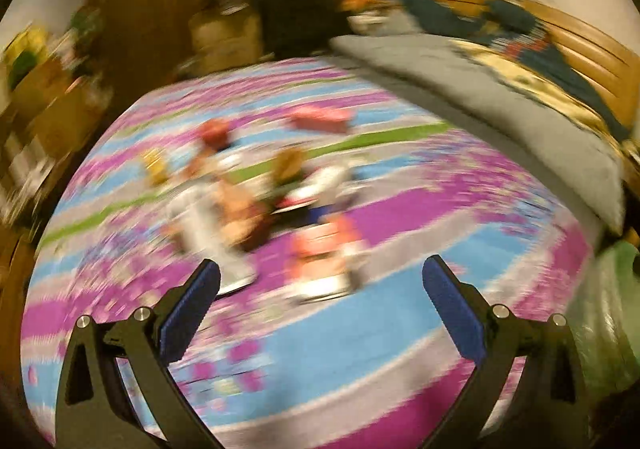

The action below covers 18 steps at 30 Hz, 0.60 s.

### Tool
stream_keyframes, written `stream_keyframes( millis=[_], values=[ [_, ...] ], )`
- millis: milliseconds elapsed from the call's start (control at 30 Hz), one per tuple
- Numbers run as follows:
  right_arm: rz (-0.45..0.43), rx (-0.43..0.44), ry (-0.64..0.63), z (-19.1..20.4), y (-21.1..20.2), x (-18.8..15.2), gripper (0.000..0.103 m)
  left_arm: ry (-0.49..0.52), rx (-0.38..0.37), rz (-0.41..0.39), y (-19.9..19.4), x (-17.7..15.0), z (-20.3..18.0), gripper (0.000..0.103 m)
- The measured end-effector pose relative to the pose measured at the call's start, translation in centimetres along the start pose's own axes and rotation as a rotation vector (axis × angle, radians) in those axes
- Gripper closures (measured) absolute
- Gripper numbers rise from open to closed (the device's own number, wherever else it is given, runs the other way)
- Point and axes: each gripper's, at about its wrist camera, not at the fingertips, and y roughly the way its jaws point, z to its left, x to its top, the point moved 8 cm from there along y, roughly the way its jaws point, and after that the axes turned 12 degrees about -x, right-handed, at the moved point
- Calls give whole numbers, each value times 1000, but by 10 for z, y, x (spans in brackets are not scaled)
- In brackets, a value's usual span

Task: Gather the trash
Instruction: 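Swing both tools back toward the trash on the bedspread, then grasp the orange-white carton with right tool while left tool grasps white wrapper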

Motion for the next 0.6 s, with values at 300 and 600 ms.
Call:
stream_keyframes(
  millis=[300,600],
  values=[
    [148,287,-96,155,77,-17,26,-264,55,40,16,-4,115,5],
    [264,476,-128,231,133,-25,42,-255,-21,109,69,6,131,15]
  ],
)
